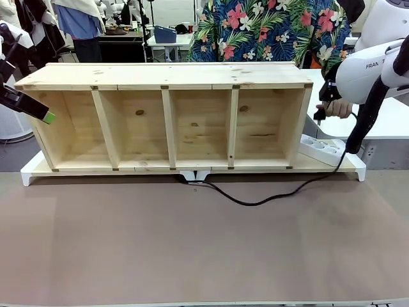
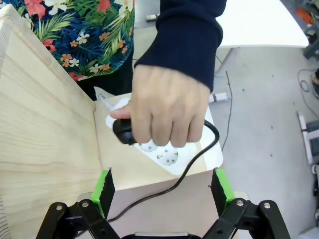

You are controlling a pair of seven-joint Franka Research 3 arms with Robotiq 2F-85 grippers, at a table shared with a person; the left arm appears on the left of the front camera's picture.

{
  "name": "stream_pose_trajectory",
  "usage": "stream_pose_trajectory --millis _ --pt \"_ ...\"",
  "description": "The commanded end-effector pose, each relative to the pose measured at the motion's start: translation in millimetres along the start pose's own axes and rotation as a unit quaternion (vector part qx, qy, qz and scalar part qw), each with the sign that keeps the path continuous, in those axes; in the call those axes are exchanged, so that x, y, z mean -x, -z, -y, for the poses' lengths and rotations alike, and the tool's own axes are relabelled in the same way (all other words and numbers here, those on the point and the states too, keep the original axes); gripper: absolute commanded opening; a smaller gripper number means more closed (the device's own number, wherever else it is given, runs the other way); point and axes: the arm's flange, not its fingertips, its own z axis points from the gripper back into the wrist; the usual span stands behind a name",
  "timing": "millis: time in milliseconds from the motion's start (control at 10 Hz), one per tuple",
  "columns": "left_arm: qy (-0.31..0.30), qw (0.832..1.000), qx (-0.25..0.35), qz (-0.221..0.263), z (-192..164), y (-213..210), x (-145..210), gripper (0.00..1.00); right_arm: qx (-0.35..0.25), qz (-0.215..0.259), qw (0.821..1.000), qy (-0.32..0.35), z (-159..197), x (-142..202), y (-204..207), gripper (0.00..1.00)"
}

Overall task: Perform cable management.
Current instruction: Release the Power Cable when the human grasps it.

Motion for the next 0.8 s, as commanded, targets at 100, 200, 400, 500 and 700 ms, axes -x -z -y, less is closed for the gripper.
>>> stream_pose_trajectory --millis 100,200,400,500,700 --pt "-0.001 1.0 -0.001 0.003 0.0 -0.4 0.2 1.0 0.0 -0.001 1.0 0.0 -0.8 0.4 0.4 1.0" --pt "-0.001 1.0 -0.001 0.003 0.0 -0.4 0.2 1.0 0.0 -0.001 1.0 0.0 -0.8 0.4 0.4 1.0" --pt "-0.001 1.0 -0.001 0.003 0.0 -0.4 0.2 1.0 0.0 -0.001 1.0 0.0 -0.8 0.4 0.4 1.0" --pt "-0.001 1.0 -0.001 0.003 0.0 -0.4 0.2 1.0 0.0 -0.001 1.0 0.0 -0.8 0.4 0.4 1.0" --pt "-0.001 1.0 -0.001 0.003 0.0 -0.4 0.2 1.0 0.0 -0.001 1.0 0.0 -0.8 0.4 0.4 1.0"
